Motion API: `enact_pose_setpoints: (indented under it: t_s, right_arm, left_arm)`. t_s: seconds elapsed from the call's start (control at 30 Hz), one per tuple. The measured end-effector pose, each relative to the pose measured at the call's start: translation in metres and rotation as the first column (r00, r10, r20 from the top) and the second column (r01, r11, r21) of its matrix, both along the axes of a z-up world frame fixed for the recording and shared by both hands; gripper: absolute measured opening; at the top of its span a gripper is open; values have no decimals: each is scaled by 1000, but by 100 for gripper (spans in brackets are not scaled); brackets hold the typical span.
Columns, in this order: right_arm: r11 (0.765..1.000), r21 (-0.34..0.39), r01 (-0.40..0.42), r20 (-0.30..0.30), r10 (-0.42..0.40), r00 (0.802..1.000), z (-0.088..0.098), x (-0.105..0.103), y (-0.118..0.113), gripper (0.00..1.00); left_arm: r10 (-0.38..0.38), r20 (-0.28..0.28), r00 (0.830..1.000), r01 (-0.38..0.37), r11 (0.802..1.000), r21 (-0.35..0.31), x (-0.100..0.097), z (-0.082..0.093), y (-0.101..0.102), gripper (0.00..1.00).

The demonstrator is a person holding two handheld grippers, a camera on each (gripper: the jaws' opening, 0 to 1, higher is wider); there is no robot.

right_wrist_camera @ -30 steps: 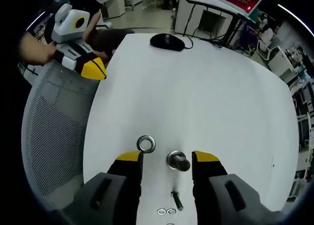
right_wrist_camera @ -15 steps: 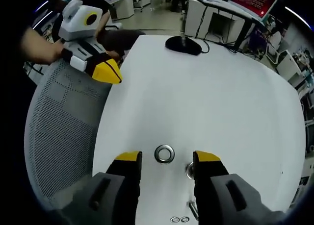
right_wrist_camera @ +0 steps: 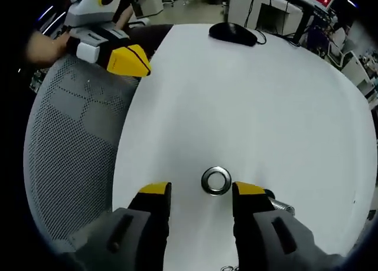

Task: Place the washer onto the threaded stud by aligning its center hole with the stud, sliding it down to the base, and recovering from edge contact or off-axis alignment until the washer reaches the visible bottom stop.

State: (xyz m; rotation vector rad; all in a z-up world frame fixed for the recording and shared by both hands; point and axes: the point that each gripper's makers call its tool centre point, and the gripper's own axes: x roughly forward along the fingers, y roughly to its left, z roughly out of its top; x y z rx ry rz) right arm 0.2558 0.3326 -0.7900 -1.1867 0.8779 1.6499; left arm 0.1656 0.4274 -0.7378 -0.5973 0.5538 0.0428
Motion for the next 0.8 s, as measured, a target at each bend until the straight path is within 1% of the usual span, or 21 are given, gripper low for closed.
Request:
enact_pose_setpoints:
  t_s: [0.13,0.27,0.33,0.43,0.6,0.67,0.77,0.8]
  right_arm:
    - [1000,-11,10,12,-10,1000,-7,5,0,44]
    - [1000,-12,18,15,-18,1000,-9,9,3,42]
    - [1000,-20,9,28,-9,1000,-12,11,4,41]
    - [999,-26,-19,60,21,998,-11,14,5,37]
    - [998,-43,-40,63,42,997,-11,13,7,37]
    - [993,-53,-103,68,106,992,-11,10,8,36]
    - [994,-48,-99,68,102,992,-11,12,10,32]
    - [994,-42,-96,66,99,993,-10,12,11,28]
  left_arm:
    - [-3,-1,1000,3,1000,-2,0,0,0,0]
    - [-1,1,1000,1,1000,-1,0,0,0,0]
    - [0,1,1000,0,1000,-1,0,0,0,0]
    - [2,3,1000,-2,1000,0,0,0,0,0]
    - [4,4,1000,-4,1000,0,0,1,0,0]
    - [5,4,1000,-5,1000,-1,0,1,0,0]
    - [5,3,1000,-5,1000,0,0,0,0,0]
    - [4,2,1000,-4,1000,0,0,0,0,0]
